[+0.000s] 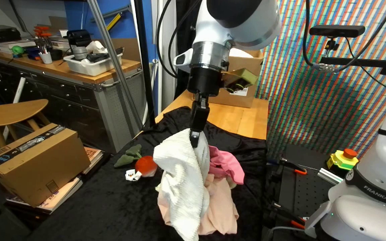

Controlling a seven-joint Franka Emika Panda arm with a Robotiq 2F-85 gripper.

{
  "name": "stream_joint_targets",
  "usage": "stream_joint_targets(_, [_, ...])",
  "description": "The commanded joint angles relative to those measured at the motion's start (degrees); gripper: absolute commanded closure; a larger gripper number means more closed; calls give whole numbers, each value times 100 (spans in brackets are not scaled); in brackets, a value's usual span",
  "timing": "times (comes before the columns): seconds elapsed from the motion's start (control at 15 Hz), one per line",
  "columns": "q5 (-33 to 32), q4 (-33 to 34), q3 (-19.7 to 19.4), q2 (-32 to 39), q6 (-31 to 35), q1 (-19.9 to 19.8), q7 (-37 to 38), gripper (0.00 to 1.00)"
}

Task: Stack up all the objects on the table

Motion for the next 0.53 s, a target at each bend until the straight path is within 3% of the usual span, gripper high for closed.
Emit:
stream_joint_targets(0.0, [74, -397, -294, -432, 123, 164, 56, 95])
stream_joint_targets(0.07, [52, -441, -337, -447, 156, 171, 115, 68])
stream_joint_targets(0.13, [11, -468, -366, -460, 199, 175, 192, 65])
stream_joint_targets(0.47, [-80, -571, -390, -423, 922, 190, 710, 28])
